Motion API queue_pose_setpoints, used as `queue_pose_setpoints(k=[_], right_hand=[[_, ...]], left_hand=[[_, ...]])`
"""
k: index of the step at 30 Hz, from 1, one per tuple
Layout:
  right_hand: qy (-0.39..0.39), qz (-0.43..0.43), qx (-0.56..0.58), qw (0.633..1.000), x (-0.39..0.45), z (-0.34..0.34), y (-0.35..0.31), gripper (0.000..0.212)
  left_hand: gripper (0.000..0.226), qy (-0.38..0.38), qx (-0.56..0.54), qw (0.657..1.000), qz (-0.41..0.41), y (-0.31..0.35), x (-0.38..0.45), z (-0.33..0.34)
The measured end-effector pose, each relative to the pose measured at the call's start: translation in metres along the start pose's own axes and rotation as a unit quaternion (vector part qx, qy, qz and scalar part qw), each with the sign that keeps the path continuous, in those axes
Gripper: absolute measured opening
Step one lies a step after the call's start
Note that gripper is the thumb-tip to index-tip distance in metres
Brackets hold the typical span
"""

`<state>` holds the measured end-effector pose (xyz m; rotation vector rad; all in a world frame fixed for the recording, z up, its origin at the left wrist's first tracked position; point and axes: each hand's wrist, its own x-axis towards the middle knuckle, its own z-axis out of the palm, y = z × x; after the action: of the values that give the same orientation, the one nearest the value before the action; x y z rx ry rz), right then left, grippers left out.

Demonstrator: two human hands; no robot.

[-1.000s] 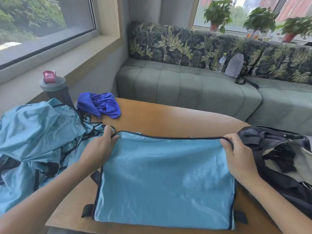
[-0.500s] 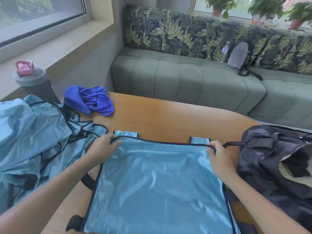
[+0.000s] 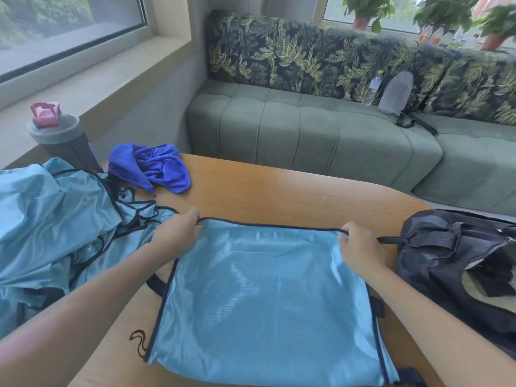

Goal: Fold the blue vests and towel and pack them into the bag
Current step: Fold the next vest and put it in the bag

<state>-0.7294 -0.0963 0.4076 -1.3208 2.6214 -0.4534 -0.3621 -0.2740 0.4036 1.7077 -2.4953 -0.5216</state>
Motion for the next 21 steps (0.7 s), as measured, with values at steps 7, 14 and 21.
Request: queue_pose_setpoints(k=[7, 14, 21], right_hand=[[0.026, -0.102, -0.092, 0.990, 0.009, 0.012, 0.009, 0.030], [-0.060, -0.120, -0.102, 0.986, 0.032, 0.002, 0.004, 0.022], [-0.102, -0.154, -0.216, 0.959, 0.029, -0.033, -0.014, 0.005]], left_hand=[[0.024, 0.052, 0.103, 0.988, 0.100, 0.002, 0.012, 0.009], [0.028, -0.044, 0.139, 0.979, 0.140, 0.005, 0.037, -0.007], [0.022, -0.077, 0.167, 0.976, 0.116, 0.021, 0.026, -0.036]])
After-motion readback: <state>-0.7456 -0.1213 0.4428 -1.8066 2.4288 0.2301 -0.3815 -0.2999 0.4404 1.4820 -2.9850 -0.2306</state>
